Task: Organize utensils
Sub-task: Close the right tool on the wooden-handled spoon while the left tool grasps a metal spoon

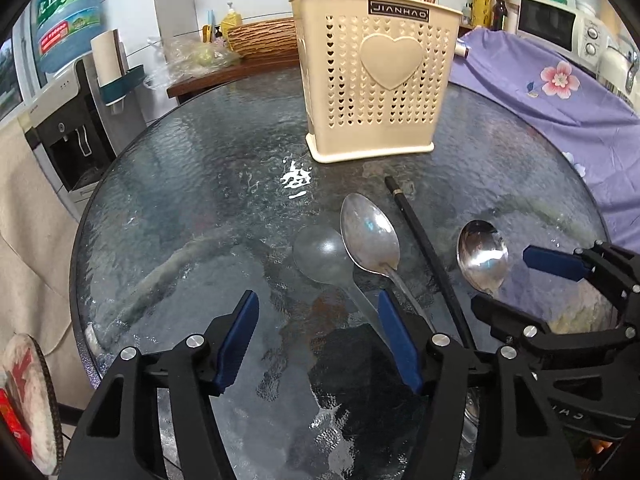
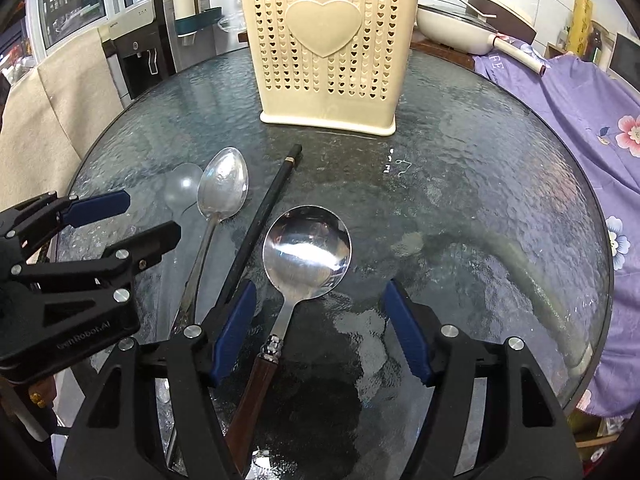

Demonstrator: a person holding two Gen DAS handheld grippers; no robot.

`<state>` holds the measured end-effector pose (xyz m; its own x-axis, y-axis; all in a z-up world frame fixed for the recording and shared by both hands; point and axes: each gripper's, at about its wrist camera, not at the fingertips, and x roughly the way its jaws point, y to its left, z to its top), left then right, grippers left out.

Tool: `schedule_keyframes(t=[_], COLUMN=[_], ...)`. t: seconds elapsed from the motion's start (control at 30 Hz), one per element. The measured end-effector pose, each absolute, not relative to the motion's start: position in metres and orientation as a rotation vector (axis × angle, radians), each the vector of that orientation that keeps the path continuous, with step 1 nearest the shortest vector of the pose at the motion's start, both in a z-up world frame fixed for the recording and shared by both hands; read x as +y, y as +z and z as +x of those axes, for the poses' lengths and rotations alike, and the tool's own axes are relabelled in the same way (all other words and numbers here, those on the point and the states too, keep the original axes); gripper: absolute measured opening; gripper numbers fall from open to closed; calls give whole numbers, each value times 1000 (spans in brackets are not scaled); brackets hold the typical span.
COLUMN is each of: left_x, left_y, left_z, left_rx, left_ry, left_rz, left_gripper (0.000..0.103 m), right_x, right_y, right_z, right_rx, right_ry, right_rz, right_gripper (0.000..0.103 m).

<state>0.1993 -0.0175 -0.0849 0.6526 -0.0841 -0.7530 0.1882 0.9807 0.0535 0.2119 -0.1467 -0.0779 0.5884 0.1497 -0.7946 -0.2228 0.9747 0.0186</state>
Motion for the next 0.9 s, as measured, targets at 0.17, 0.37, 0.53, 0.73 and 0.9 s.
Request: schedule_keyframes(t=[0.17,0.37,0.53,0.73,0.9], left_x=[-18,-21,-22,-25,-28], left_y=[-85,-88,-88,-87,-87], left_z=[201,212,221,228,233], left_rx=[847,881,884,888,884], left_ry=[-152,-151,-144,-135,-115], left_rz=[138,145,147,151,165], left_gripper=[60,55,51,45,45], right_x=[-148,-148,-145,-139,-132], right_y=[-78,-78,-78,-76,-76], right_z=[213,214,218,222,227], right_rx=[914,914,922,927,932], right_ry=[209,208,204,192,185], right_rz=[-83,-83,-84,-80,-78], right_gripper=[66,66,66,61,56])
